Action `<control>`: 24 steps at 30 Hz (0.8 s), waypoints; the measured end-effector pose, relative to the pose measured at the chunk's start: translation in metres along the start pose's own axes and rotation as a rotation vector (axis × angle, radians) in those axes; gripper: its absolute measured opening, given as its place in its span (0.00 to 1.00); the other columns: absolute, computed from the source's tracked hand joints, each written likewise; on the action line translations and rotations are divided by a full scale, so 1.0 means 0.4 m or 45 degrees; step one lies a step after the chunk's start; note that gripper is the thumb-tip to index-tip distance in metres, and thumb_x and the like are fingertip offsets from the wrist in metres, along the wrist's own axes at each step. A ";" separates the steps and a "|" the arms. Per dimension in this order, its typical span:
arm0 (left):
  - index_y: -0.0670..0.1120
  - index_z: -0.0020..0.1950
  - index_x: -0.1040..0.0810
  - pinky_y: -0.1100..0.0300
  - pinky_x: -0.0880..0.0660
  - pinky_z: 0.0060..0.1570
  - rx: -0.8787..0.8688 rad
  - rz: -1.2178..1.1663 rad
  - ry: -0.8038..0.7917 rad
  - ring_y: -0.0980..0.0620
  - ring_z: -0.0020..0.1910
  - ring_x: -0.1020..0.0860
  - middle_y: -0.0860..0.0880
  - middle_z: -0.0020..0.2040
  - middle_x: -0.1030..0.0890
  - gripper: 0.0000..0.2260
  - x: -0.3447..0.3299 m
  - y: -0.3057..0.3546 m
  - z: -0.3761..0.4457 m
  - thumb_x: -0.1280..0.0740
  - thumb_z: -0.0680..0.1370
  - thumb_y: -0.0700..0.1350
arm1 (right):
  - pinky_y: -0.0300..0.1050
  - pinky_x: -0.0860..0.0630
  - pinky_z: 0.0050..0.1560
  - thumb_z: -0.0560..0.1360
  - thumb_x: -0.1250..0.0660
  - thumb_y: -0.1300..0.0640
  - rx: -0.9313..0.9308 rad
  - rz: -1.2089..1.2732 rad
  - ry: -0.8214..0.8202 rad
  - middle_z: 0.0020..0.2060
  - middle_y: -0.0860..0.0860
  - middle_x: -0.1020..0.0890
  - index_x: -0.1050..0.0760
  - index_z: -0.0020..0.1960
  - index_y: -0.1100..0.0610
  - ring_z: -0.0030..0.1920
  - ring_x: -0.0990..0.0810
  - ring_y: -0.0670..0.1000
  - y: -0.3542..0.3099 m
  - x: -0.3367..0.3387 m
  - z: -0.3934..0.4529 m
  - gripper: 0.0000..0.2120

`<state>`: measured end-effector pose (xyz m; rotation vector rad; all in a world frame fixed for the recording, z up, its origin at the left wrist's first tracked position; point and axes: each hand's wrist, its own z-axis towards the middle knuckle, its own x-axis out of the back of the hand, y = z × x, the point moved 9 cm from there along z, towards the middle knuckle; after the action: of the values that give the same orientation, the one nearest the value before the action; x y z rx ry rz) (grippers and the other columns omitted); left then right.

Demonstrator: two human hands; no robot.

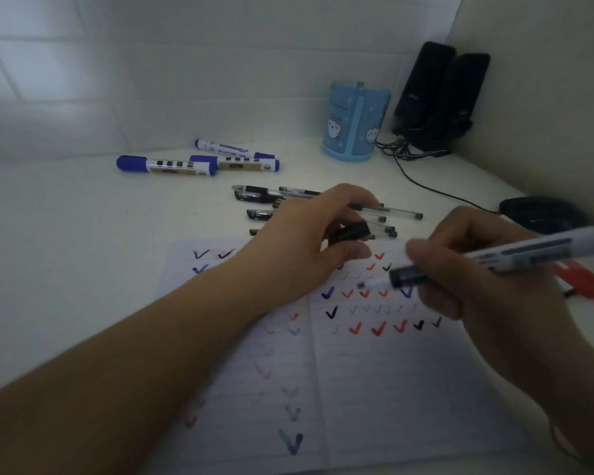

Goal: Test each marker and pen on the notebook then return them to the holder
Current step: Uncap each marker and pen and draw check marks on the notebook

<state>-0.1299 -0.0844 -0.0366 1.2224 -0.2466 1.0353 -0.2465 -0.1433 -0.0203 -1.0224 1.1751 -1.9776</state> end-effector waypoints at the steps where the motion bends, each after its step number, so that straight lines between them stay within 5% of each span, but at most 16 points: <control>1: 0.60 0.58 0.31 0.79 0.33 0.51 0.006 0.005 0.013 0.73 0.47 0.26 0.64 0.46 0.21 0.18 0.004 0.000 -0.001 0.29 0.73 0.49 | 0.34 0.32 0.23 0.63 0.26 0.42 0.062 0.045 -0.042 0.23 0.47 0.26 0.26 0.33 0.50 0.23 0.31 0.46 -0.027 0.002 0.005 0.14; 3: 0.60 0.53 0.31 0.80 0.32 0.49 0.026 0.003 0.040 0.74 0.45 0.26 0.66 0.42 0.23 0.17 0.009 -0.004 0.000 0.27 0.71 0.50 | 0.37 0.32 0.25 0.65 0.26 0.44 0.061 0.285 0.036 0.24 0.49 0.26 0.25 0.36 0.53 0.25 0.31 0.50 -0.017 0.043 0.014 0.14; 10: 0.58 0.49 0.28 0.72 0.27 0.51 -0.007 -0.029 0.102 0.66 0.45 0.23 0.65 0.42 0.22 0.12 0.020 0.006 -0.002 0.27 0.72 0.48 | 0.42 0.35 0.26 0.68 0.43 0.60 -0.026 0.321 0.198 0.23 0.53 0.25 0.27 0.39 0.59 0.24 0.30 0.54 0.046 0.107 0.034 0.07; 17: 0.57 0.51 0.27 0.61 0.24 0.52 -0.058 -0.041 0.084 0.62 0.46 0.22 0.66 0.43 0.23 0.11 0.016 0.021 -0.005 0.29 0.72 0.48 | 0.40 0.34 0.24 0.68 0.40 0.59 0.007 0.291 0.157 0.25 0.54 0.22 0.29 0.39 0.60 0.24 0.28 0.53 0.050 0.096 0.037 0.04; 24: 0.55 0.55 0.26 0.58 0.22 0.52 -0.154 -0.116 0.111 0.59 0.47 0.21 0.61 0.46 0.21 0.10 0.021 0.041 -0.013 0.32 0.74 0.50 | 0.37 0.31 0.24 0.64 0.26 0.48 0.005 0.368 0.068 0.29 0.56 0.19 0.24 0.36 0.59 0.24 0.25 0.53 0.053 0.086 0.046 0.14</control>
<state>-0.1396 -0.0760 -0.0226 1.0678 -0.1816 0.9783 -0.2460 -0.1877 -0.0231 -0.7532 1.2691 -1.7873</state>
